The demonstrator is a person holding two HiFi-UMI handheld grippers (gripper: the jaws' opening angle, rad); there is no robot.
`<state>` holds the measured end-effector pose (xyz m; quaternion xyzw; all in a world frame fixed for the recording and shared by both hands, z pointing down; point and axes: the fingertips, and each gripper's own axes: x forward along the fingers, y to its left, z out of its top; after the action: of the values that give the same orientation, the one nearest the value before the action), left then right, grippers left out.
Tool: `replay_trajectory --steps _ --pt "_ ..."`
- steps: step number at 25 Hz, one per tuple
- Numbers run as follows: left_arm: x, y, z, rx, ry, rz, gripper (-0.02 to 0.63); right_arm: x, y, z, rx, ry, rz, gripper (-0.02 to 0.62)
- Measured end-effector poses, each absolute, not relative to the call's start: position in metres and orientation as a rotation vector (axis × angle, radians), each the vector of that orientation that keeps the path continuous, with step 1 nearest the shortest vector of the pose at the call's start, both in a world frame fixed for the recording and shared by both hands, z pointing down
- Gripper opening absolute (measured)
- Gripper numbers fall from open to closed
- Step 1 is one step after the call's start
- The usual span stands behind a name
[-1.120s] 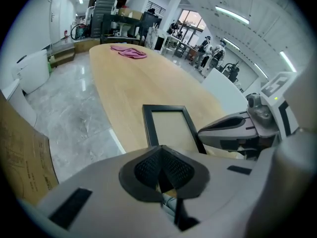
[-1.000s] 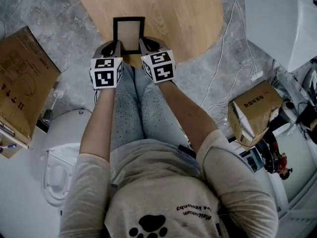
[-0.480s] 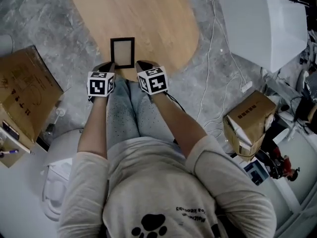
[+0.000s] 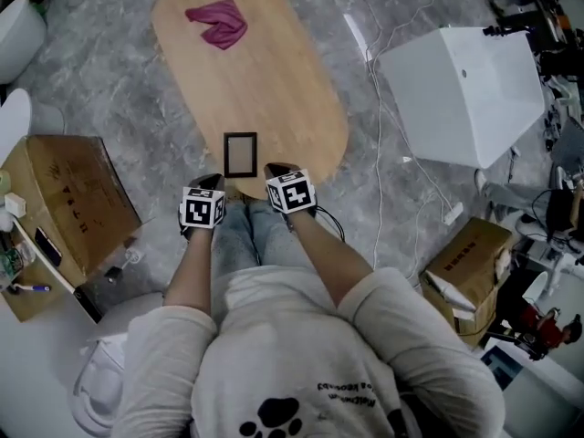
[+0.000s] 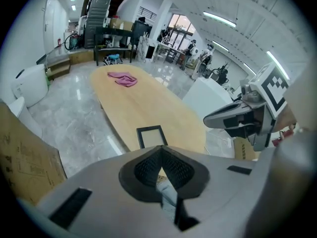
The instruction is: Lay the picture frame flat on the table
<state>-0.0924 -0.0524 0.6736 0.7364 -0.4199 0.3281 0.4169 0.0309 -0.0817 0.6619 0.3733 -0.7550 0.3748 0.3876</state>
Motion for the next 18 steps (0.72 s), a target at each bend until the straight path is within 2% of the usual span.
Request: replay_trajectory --steps 7,18 --pt "-0.095 -0.070 0.609 1.969 -1.199 0.792 0.009 0.025 -0.088 0.610 1.051 -2.004 0.809 0.009" --pt "-0.103 -0.092 0.503 2.106 -1.473 0.551 0.009 0.002 -0.109 0.490 1.263 -2.283 0.642 0.009"
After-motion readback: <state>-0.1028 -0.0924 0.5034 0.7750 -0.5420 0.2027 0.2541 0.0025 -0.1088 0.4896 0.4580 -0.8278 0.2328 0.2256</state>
